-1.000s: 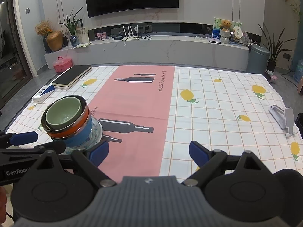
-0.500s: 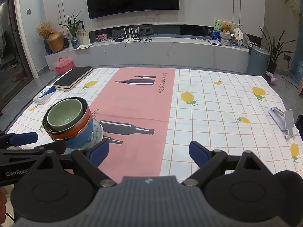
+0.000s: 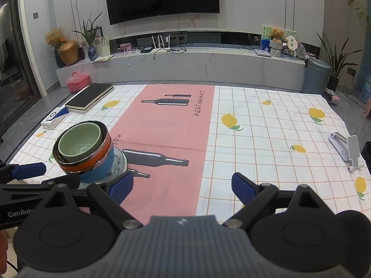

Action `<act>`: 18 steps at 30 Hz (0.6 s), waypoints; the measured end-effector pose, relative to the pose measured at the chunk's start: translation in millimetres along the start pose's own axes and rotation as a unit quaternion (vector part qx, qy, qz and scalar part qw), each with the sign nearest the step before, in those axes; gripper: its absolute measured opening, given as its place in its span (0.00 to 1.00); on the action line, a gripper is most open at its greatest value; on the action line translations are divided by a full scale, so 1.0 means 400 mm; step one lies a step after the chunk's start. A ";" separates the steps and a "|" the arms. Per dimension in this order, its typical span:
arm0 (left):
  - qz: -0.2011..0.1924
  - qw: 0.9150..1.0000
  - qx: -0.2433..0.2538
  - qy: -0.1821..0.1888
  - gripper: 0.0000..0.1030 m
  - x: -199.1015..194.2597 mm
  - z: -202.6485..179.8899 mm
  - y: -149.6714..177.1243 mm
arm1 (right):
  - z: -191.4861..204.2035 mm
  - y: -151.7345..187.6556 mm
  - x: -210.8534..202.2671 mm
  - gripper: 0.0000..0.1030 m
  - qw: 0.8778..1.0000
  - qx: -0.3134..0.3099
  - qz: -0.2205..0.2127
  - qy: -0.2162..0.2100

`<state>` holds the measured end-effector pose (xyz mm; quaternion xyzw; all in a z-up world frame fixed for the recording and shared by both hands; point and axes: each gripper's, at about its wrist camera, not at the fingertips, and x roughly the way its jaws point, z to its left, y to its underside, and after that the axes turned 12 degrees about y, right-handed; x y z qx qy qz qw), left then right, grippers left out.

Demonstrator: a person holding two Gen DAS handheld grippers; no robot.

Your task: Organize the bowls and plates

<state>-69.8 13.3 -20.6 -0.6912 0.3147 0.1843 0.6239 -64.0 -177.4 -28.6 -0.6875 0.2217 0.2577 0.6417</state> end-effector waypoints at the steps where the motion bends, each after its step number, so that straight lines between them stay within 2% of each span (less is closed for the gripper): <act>1: 0.000 1.000 0.000 0.000 0.84 0.001 0.000 0.000 | 0.001 -0.001 0.000 0.88 1.000 0.000 0.000 0.000; 18: -0.001 1.000 0.000 0.000 0.84 -0.002 0.001 -0.003 | -0.001 -0.006 -0.004 0.88 1.000 0.000 -0.004 0.000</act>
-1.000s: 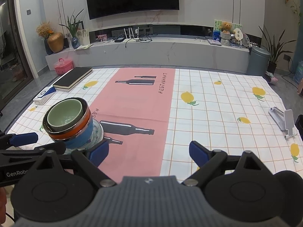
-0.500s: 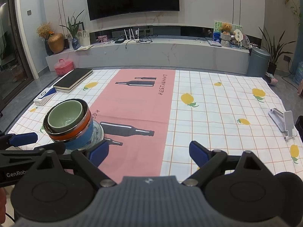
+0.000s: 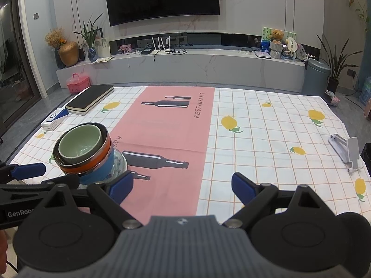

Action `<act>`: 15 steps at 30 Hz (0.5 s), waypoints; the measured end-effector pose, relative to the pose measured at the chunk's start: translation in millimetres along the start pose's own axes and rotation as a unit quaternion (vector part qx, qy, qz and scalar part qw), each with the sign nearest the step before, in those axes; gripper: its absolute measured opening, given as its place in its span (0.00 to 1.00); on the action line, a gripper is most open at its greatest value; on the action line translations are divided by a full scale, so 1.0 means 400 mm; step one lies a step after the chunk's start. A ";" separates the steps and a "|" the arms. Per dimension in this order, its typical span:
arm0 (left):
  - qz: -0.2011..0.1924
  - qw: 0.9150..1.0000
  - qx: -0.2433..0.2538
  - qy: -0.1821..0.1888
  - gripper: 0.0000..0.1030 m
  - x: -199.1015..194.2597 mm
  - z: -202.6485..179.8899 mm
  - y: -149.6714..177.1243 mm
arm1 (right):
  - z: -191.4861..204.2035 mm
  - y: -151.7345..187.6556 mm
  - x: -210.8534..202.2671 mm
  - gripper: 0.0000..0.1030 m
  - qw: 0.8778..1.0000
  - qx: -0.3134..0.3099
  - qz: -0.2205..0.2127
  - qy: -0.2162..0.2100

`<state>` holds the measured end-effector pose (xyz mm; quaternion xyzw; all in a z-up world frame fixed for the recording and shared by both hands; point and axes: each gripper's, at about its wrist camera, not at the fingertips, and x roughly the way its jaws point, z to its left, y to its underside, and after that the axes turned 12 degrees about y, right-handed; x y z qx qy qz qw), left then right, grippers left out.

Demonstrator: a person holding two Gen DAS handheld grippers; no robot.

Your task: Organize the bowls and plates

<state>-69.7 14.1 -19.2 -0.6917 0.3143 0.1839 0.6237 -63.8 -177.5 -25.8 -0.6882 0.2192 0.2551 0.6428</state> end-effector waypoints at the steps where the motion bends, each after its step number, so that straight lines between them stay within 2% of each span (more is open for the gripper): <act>1: 0.000 1.000 0.000 0.000 0.84 0.001 -0.001 0.002 | 0.000 0.001 0.000 0.88 1.000 0.000 0.000 0.000; 15: -0.001 1.000 -0.004 -0.003 0.84 -0.009 0.009 -0.014 | -0.001 -0.004 0.002 0.88 1.000 0.000 0.001 -0.001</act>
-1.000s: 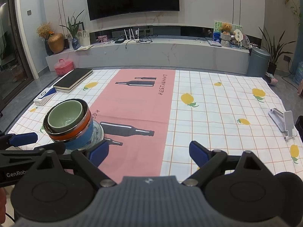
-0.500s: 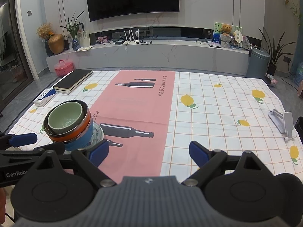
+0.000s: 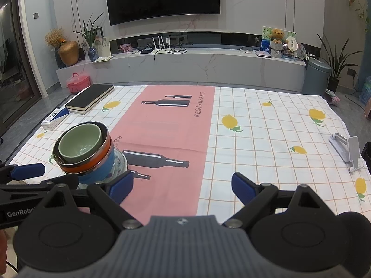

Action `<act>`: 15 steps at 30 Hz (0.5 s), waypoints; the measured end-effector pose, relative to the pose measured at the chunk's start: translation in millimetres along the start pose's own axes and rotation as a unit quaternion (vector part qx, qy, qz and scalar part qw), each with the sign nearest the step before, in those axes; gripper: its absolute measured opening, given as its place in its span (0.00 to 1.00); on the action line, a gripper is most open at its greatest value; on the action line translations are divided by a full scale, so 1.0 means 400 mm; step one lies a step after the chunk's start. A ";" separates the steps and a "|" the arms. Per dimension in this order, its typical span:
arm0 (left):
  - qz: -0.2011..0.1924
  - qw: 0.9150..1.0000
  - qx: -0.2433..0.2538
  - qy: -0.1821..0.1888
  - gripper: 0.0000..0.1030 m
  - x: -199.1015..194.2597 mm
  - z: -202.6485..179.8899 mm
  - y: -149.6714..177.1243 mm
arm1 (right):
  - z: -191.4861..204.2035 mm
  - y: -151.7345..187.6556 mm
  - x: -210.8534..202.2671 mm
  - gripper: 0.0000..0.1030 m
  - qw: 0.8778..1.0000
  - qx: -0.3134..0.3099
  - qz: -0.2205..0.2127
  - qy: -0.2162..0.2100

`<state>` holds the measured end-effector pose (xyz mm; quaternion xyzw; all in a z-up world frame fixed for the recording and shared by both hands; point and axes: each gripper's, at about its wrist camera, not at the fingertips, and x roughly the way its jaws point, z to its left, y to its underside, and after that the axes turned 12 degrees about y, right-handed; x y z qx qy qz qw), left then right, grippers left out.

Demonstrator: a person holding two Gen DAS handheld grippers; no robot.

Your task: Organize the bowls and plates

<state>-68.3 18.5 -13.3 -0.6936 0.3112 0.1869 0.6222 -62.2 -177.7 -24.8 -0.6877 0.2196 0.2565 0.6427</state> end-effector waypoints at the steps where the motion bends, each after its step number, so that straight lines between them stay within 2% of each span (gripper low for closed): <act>1: -0.001 1.000 0.000 0.000 0.84 0.001 -0.001 0.003 | 0.000 0.001 -0.001 0.88 1.000 0.000 0.000 0.000; 15: 0.001 1.000 -0.003 -0.004 0.84 0.005 0.002 0.008 | 0.002 0.011 0.010 0.88 1.000 0.000 0.006 -0.002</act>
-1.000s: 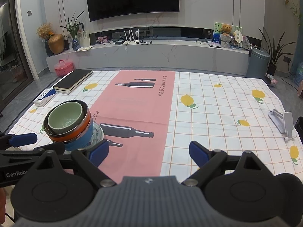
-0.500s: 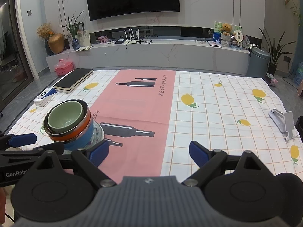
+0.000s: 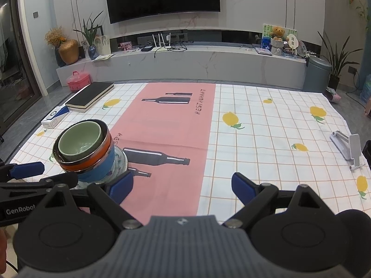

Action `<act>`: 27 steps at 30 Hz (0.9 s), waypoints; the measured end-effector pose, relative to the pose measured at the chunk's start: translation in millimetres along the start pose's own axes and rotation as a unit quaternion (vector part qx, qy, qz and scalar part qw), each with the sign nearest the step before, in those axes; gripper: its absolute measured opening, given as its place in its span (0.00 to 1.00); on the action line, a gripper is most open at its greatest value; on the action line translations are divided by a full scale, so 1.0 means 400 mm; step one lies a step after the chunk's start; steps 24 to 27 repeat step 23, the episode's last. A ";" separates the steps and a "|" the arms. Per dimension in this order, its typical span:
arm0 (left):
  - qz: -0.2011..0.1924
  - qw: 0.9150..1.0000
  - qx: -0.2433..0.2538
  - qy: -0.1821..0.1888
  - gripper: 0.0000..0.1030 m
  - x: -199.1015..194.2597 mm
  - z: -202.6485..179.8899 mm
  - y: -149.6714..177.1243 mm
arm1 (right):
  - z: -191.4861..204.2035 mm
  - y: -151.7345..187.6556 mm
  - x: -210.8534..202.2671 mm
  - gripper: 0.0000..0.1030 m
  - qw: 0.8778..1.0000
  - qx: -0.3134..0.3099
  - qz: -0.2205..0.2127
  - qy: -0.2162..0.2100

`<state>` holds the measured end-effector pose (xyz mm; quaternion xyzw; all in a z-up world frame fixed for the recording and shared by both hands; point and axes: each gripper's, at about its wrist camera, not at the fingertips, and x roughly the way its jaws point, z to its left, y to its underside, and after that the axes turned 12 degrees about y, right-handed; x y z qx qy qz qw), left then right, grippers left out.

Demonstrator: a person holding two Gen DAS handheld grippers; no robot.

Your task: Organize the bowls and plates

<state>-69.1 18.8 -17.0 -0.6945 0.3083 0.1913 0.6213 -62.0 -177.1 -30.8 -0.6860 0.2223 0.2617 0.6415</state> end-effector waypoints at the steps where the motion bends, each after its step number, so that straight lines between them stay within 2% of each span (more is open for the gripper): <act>1: 0.000 1.000 0.000 0.000 0.84 0.000 -0.002 0.001 | 0.000 0.001 -0.001 0.88 1.000 0.000 0.000 0.000; 27: 0.000 1.000 0.002 0.000 0.84 0.001 -0.002 0.002 | 0.000 0.010 0.003 0.88 1.000 0.002 0.007 -0.002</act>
